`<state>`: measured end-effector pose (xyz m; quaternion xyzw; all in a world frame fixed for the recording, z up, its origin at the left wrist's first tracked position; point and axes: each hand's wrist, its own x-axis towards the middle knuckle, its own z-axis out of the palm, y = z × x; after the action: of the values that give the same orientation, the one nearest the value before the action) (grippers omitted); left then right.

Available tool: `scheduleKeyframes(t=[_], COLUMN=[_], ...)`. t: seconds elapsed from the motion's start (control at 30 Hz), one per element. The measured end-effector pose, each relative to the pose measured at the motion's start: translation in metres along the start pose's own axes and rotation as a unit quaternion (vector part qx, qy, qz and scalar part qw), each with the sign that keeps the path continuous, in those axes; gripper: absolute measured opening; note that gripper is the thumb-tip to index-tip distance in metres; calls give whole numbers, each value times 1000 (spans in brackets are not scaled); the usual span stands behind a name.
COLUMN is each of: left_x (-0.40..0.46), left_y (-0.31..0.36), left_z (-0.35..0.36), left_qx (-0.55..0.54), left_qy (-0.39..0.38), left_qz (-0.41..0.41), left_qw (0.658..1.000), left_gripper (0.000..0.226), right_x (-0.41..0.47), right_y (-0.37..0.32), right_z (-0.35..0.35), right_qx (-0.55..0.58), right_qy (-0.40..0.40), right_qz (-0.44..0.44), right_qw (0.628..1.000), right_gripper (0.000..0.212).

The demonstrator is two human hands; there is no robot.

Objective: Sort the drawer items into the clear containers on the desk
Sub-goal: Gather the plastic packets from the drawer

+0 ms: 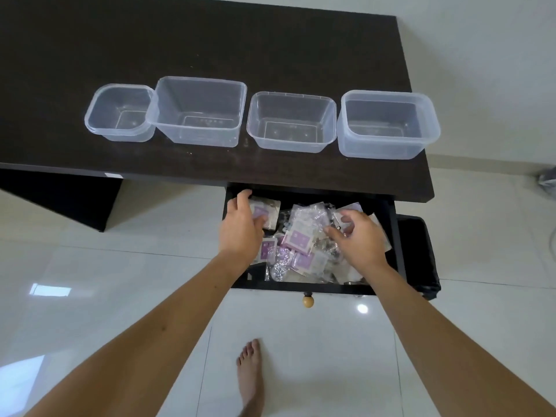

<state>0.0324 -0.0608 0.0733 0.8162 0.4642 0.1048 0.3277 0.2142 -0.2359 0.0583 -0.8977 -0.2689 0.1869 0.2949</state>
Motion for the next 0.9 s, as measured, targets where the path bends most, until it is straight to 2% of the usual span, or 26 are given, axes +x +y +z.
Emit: scheduleKeyframes(t=[0.17,0.37,0.5,0.7,0.8,0.9], left_x=[6,-11,-15,-23,-25,-26], left_y=[-5,-12,-17,-16,-15,-12], left_z=[12,12,10,0,-3,-3], left_qx=[-78,-149,-202,-311,-369,-360], left_qy=[16,2,-26,-63,-99,-130], left_qz=[-39,-8,-23,-60,-90,-87], left_qw=[996,989,979,946,920,920], left_gripper=[47,54,52,36,28,28], right_x=[6,-7,-15,-29,-32,-32], right_y=[4,2,-8,-21,-26,-31], right_z=[10,3,-14,-40,-43,-34], right_qx=[52,103,177,270,293,302], right_qy=[-52,-11,-10,49,40,3], right_qz=[41,1,-9,-12,-5,-1], right_qw=[997,995,984,962,955,953], right_gripper=[41,5,7,6,1,2])
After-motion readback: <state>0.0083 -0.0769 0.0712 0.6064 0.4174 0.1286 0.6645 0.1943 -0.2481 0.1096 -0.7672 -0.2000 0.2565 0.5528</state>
